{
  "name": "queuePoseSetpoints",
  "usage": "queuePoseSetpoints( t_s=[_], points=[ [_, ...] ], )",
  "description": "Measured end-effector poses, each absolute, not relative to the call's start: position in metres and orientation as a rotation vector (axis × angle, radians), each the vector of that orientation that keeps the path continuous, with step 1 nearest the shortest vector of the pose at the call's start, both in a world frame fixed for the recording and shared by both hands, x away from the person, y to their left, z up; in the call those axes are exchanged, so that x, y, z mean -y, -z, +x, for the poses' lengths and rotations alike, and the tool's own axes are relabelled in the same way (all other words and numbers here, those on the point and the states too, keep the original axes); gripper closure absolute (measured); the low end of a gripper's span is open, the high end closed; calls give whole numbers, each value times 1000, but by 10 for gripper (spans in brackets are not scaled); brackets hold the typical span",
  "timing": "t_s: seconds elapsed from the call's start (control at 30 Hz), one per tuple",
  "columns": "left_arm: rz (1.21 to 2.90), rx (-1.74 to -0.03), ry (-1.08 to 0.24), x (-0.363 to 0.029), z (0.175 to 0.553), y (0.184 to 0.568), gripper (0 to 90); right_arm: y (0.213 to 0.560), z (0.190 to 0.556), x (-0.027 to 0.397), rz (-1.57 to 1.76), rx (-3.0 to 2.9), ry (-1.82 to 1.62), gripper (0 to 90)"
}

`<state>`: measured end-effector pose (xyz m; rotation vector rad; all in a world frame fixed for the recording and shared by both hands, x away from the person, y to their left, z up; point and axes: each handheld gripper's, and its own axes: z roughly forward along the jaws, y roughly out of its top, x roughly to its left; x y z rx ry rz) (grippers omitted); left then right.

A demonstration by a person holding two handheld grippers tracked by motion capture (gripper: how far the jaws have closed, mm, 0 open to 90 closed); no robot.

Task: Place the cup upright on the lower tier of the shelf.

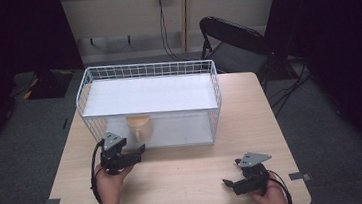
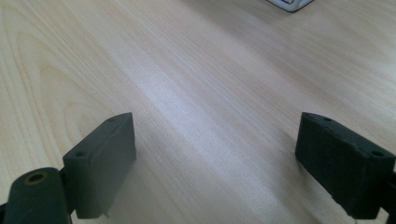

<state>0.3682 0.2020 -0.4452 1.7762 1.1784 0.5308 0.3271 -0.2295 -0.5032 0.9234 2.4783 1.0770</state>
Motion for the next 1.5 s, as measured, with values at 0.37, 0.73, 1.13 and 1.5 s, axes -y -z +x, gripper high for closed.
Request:
queuePoseSetpoints(
  t_s=[0.37,0.73,1.13,1.5],
  points=[
    [1836,-1122,-534,-206,361,446,182,503,326,230,929,-2479,-1074,116],
    [1869,-1096,-525,-219,353,444,165,503,327,230,928,-2479,-1074,117],
    [1871,-1086,-505,-232,344,446,166,503,327,230,927,-2480,-1074,117],
    [1871,-1057,-470,-242,339,448,168,503,327,230,928,-2479,-1074,116]
  ],
)
